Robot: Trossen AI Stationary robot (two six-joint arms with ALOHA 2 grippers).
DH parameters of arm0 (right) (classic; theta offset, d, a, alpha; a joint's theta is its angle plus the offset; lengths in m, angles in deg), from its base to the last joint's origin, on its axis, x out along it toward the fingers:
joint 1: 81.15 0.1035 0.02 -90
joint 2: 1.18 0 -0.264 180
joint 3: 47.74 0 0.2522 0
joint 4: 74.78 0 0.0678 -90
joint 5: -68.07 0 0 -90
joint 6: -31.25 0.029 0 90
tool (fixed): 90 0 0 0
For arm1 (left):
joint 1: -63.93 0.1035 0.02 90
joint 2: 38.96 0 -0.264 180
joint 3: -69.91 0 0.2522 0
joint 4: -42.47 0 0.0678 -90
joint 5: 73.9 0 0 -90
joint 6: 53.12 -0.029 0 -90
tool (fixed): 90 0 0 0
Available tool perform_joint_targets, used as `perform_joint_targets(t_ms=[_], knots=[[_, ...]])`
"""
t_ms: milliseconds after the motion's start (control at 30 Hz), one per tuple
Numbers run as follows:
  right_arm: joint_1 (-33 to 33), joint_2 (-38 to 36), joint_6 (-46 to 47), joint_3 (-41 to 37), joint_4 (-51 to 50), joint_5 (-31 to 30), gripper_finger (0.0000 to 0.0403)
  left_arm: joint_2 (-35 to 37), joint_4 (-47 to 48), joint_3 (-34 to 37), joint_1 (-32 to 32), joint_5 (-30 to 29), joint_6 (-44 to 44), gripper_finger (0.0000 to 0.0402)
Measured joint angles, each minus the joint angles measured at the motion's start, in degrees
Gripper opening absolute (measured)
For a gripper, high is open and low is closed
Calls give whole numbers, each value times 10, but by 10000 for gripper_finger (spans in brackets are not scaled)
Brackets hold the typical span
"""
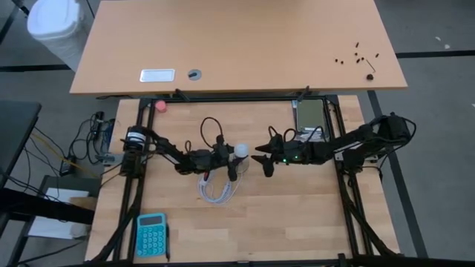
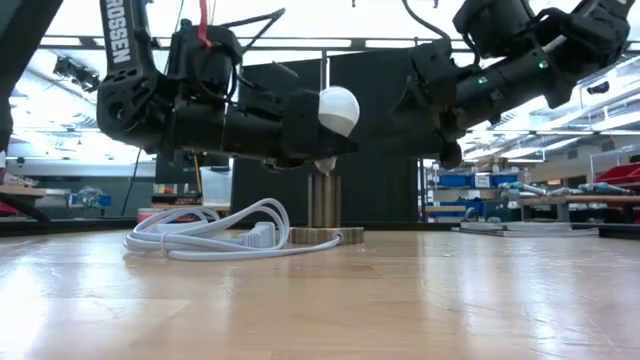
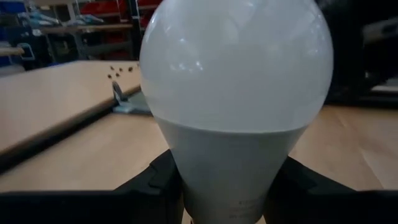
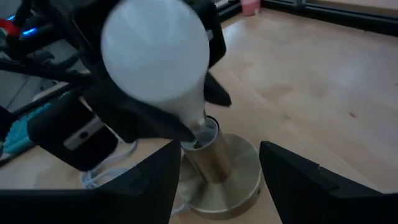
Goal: Screw lightbulb
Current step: Insert the lightbulb into the lamp holder
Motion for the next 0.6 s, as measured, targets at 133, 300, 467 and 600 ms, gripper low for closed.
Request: perform_joint_targets(t_ms=[133, 300, 467, 600], knots=[[-3, 9, 2, 0, 2, -6, 230, -15, 0, -5, -1, 3, 5, 163], [-13, 19, 2, 1, 10, -8, 230, -15, 3, -10, 0, 3, 4, 163], [-21, 18, -13, 18, -2, -2, 230, -15, 8, -10, 0, 2, 3, 163], [-26, 18, -26, 33, -29, -1, 230, -15, 12, -10, 0, 2, 9, 163]])
